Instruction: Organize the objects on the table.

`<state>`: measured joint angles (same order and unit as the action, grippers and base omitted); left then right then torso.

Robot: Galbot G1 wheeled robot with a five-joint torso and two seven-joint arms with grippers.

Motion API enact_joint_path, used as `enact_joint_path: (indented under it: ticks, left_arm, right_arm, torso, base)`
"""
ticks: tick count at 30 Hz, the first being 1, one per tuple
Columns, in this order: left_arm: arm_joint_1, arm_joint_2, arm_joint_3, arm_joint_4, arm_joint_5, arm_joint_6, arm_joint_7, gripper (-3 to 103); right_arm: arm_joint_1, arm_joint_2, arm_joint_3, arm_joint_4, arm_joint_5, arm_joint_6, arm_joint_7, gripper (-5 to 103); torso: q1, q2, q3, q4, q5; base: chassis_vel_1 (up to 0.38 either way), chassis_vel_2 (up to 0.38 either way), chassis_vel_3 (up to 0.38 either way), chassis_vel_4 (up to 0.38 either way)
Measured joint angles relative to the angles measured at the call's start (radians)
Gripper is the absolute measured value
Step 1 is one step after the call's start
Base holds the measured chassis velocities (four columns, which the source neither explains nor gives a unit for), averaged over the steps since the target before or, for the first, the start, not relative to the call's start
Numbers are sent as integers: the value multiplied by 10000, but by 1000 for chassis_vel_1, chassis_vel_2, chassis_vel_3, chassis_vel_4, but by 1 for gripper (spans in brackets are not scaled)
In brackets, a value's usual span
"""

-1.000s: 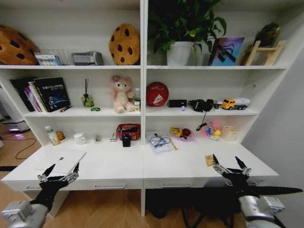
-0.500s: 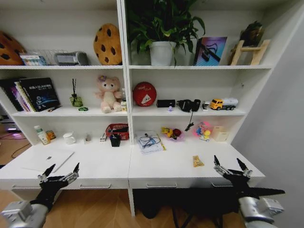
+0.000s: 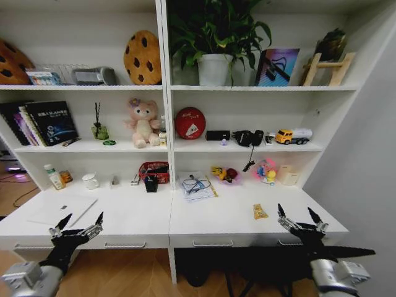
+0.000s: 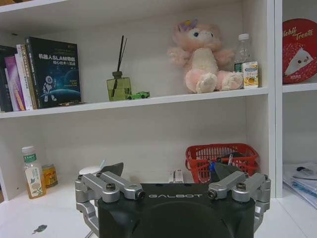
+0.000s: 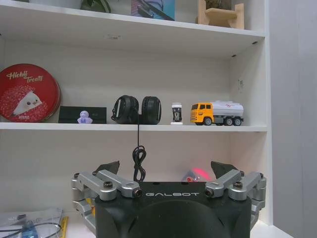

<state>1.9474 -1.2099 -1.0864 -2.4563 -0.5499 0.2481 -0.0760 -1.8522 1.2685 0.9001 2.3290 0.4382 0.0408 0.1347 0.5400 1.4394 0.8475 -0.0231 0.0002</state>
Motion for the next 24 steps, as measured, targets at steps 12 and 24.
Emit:
enact_joint_path:
  ticks: [12,24]
  left_arm:
    - [-1,1,0,0,0,0,0,100]
    - [0,0,0,0,0,0,-1,100]
  right_arm:
    - [-395,156,-22,46,-559,-326,288,100]
    - [805,-1754,-63,-2347,912,-2873,632,100]
  torso:
    - [19,-7,6,-4,0]
    - [-5,2,-1,-1,3]
  base:
    - [-162,172,131,-157]
    - [19,-19,-25,27]
